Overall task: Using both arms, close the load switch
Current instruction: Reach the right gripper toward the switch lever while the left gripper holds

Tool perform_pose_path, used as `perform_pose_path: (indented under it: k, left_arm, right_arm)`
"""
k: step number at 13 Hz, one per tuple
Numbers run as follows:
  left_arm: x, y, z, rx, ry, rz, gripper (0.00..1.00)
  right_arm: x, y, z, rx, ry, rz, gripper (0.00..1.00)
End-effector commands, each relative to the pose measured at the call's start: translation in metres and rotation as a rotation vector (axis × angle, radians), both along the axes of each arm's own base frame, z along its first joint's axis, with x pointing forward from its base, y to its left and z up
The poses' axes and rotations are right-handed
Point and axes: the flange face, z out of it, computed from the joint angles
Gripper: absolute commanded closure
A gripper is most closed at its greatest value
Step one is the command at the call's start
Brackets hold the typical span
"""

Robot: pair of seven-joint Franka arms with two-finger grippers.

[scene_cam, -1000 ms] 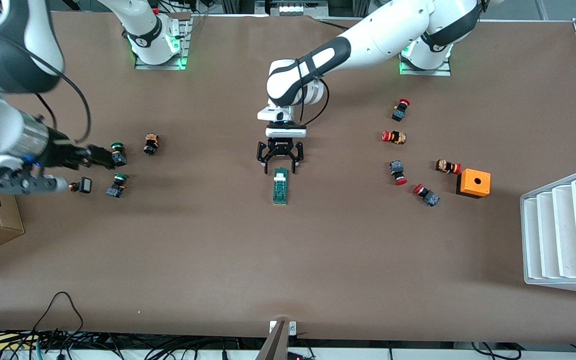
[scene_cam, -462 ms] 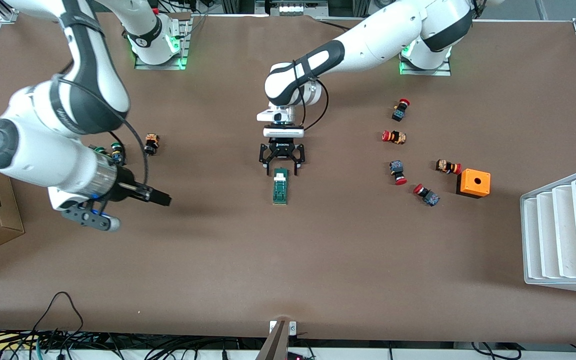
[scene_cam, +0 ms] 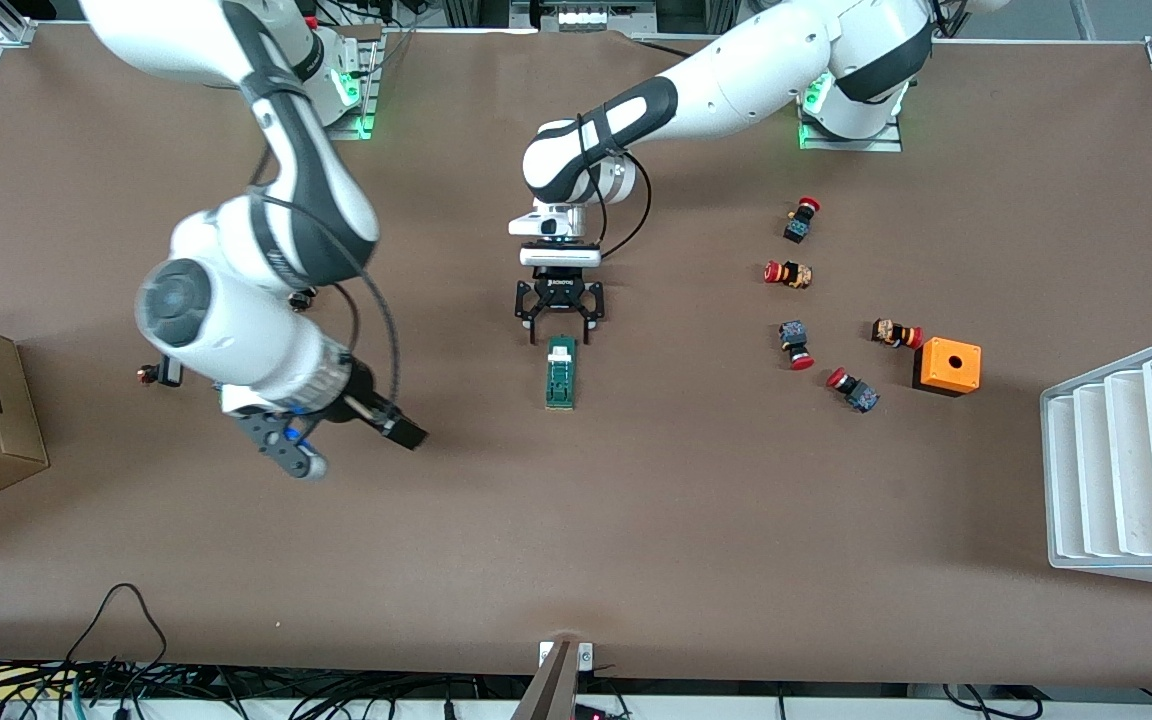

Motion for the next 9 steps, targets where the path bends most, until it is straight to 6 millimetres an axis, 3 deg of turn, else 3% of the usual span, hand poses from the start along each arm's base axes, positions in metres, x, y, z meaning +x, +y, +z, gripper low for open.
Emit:
perform_pose_path:
  k: [1,4,5,7,9]
  left_arm:
    - [0.001,-0.007,-0.01,0.023,-0.044,-0.024,0.22]
    - [0.0,-0.005,-0.016,0.032,-0.049,-0.02,0.52]
    - [-0.001,-0.004,-0.018,0.036,-0.051,-0.015,0.7]
    - [0.0,-0.001,-0.022,0.042,-0.053,-0.007,0.79]
    - [-0.001,-0.001,-0.024,0.041,-0.05,-0.007,0.82]
  right_arm:
    - [-0.003,0.033,-0.012,0.037,0.003,-0.131,0.01]
    - [-0.022,0.077,-0.034,0.065,0.038,-0.244,0.02]
    - [-0.037,0.101,-0.046,0.076,0.049,-0.303,0.02]
    - [-0.059,0.129,-0.06,0.081,0.065,-0.366,0.03]
    - [-0.081,0.147,-0.079,0.066,0.096,-0.408,0.08]
